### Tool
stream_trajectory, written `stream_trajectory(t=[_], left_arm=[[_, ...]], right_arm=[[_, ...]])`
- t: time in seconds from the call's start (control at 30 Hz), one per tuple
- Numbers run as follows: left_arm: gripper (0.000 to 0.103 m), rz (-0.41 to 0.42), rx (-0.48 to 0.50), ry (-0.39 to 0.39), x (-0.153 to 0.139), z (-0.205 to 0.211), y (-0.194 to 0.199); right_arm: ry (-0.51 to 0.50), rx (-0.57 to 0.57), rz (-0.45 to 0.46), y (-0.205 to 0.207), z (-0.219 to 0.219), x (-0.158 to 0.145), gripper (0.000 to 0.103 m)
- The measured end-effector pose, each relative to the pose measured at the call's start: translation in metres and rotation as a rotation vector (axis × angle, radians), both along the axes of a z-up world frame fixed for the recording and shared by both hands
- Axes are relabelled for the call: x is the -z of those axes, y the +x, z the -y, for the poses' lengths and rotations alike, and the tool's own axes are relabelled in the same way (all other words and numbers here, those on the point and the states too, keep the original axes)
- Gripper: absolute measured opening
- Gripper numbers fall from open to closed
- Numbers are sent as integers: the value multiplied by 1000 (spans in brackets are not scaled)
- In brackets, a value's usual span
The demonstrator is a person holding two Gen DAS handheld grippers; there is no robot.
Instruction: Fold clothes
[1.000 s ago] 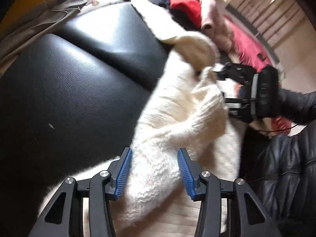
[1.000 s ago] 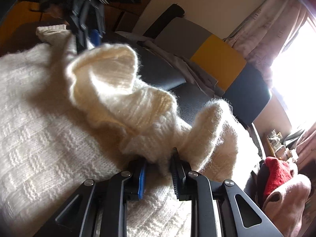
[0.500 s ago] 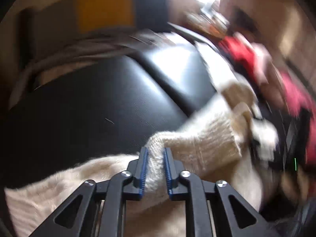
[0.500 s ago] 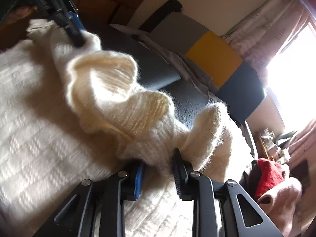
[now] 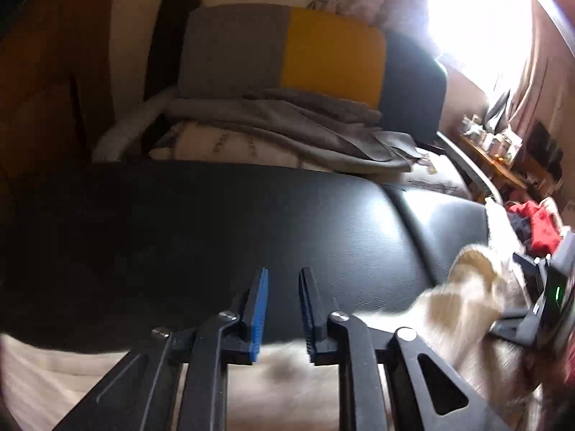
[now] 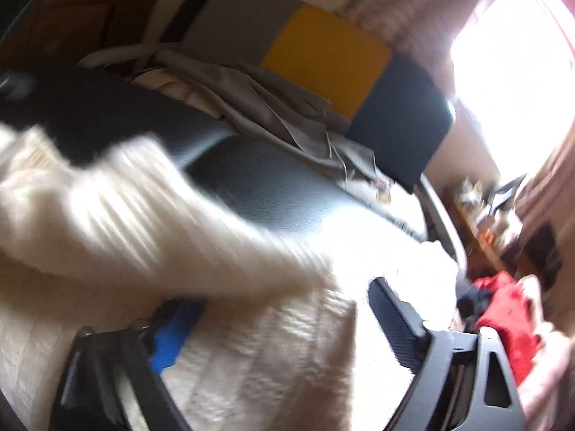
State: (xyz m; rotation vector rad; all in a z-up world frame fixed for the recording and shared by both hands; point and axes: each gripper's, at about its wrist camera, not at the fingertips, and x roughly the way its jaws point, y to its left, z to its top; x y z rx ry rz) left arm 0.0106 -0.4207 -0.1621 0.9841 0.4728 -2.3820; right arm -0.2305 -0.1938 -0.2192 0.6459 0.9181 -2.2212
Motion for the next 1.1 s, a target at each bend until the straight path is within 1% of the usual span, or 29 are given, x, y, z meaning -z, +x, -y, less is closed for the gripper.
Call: stream_trajectory(t=[0.07,0.1,0.13,0.17,0.2,0.27,0.33,0.4,0.47,0.5,0.6,0.67,0.73,0.8,0.83,0.9,0.97,1.0,1.03,1.07,1.1], left_arm=[[22,73,33,-12,8,5,19],[22,127,62,-25,15,5,33],[22,192,77,-57,22,4,46],[22,217,75,-62,29,5,56],[23,224,68,-53,34,6,65],[24,237,54,-35,45,8,82],[24,205,2,5,48,11,96],[26,170,-86,27,51,12,106],[27,164,-155,12,53,10,111],[27,175,-179,-6,53,10,111],[28,186,-241,-11,55,27,105],[29,189,-266,-1,56,46,98],[29,207,-280,-15,59,68,78],[30,223,-294,-43,59,81,65],[30,235,-304,-63,59,88,58],[32,249,-346,-83,61,103,48],[32,212,-394,-31,60,119,46],[32,190,-418,1,59,127,46],[32,183,-425,16,59,131,46],[32,183,-423,24,60,134,45],[33,193,-415,17,60,133,45]], right_arm=[[-26,27,53,-9,-5,0,102],[-39,44,77,-13,-8,-1,103],[-51,60,101,-17,-11,-1,103],[-57,67,121,-17,-12,0,103],[-64,72,136,-17,-13,0,103],[-76,61,88,-4,-14,-11,102],[-92,47,42,10,-15,-22,99],[-170,-26,44,40,-18,-40,99],[-190,-129,87,73,-14,-47,99],[-186,-184,114,95,-9,-45,99],[-119,-278,183,137,11,-21,99],[-55,-280,184,145,28,0,99],[-47,-250,259,132,43,9,100],[-50,-173,256,111,58,7,101],[-45,-152,266,99,66,9,103],[-92,-105,338,71,79,12,103],[-143,-34,408,42,90,16,103],[-168,16,416,31,95,17,103],[-195,40,441,24,97,17,103],[-209,46,461,20,100,18,103],[-187,33,439,26,101,18,103]])
